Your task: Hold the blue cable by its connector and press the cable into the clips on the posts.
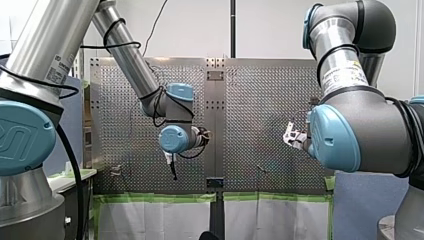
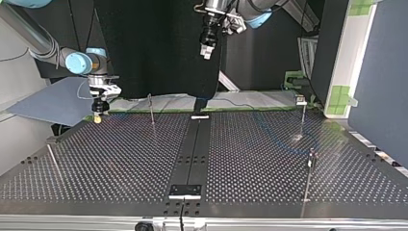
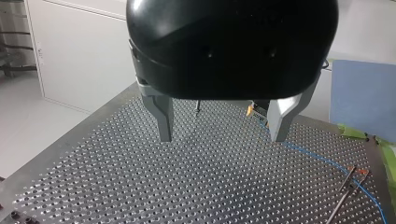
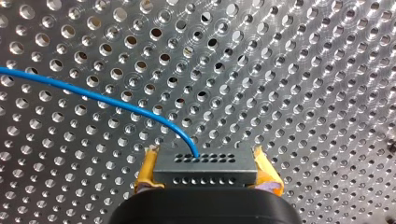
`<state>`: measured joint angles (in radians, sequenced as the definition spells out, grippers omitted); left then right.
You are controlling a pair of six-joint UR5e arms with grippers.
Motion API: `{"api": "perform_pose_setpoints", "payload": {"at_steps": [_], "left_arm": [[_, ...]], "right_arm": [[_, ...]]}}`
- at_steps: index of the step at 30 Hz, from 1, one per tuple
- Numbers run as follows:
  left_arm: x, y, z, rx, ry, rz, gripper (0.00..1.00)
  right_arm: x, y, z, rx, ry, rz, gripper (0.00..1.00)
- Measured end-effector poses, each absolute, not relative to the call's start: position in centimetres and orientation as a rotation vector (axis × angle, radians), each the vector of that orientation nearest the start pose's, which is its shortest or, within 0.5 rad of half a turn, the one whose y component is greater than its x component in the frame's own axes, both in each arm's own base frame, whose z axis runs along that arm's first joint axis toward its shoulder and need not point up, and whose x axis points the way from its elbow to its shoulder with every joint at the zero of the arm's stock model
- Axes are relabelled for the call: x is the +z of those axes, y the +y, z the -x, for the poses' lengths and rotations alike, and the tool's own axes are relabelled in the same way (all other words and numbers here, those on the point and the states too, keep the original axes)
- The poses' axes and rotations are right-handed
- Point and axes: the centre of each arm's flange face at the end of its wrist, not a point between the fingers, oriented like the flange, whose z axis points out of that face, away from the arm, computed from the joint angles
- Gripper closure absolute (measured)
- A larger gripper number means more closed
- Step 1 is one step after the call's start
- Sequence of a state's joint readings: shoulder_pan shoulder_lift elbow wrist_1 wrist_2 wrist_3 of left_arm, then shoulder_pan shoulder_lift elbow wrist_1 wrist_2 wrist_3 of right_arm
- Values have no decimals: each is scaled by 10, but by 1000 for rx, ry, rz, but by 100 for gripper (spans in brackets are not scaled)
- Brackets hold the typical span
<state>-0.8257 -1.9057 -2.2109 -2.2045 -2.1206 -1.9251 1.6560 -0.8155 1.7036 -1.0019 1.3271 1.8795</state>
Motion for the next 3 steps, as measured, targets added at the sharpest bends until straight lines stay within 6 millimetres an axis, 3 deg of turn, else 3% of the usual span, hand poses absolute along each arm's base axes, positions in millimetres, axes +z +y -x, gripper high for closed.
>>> {"api": "perform_pose_setpoints", "payload": {"at_steps": [3], "left_arm": [[136,-379,-239,-472,1623,48,0]], "right_arm": [[80,-630,-212,1717,-1195,-1255,100]]}}
